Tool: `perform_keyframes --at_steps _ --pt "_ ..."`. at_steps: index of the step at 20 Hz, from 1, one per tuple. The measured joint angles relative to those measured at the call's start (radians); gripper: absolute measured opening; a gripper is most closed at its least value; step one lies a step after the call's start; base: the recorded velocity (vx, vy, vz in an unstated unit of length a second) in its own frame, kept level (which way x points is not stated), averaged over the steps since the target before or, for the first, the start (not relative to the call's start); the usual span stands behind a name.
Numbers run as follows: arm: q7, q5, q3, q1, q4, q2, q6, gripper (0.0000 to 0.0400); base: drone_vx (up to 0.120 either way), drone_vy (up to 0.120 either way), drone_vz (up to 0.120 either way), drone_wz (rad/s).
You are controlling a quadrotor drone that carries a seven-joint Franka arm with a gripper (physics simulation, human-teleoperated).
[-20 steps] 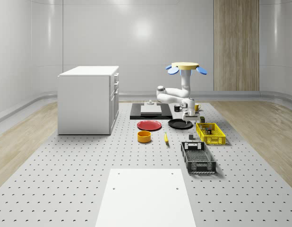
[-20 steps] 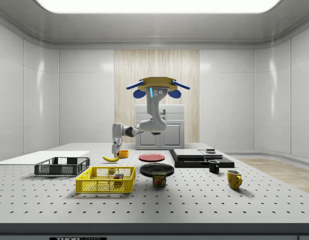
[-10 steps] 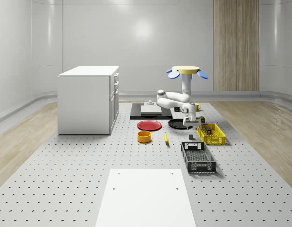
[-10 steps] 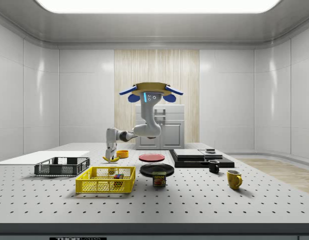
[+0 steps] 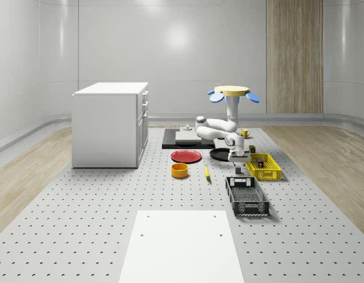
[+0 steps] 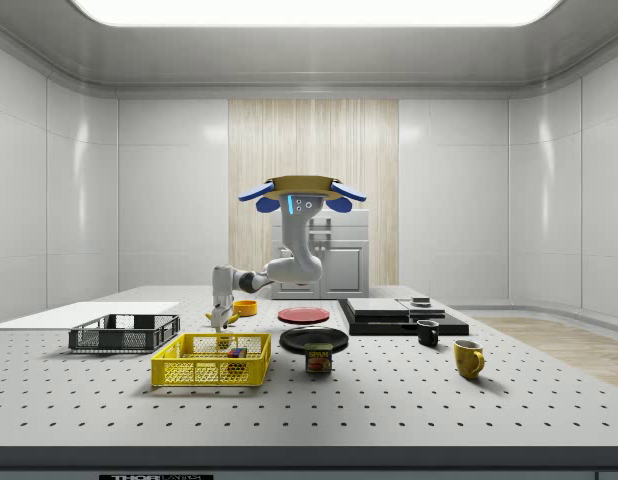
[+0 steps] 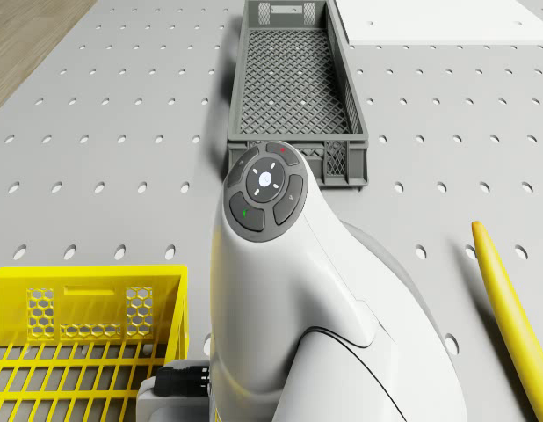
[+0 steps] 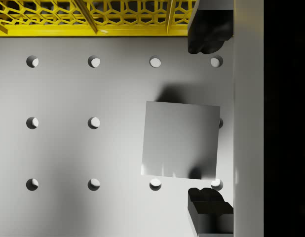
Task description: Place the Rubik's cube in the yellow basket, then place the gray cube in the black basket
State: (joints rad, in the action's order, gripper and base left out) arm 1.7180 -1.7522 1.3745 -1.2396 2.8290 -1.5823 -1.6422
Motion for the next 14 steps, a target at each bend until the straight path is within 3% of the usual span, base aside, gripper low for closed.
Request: perform_keyframes --at_steps 14 --pt "-0.038 -0.060 -0.064 0.028 -0.014 -0.002 -0.024 0.0400 0.000 0.000 0.000 0.000"
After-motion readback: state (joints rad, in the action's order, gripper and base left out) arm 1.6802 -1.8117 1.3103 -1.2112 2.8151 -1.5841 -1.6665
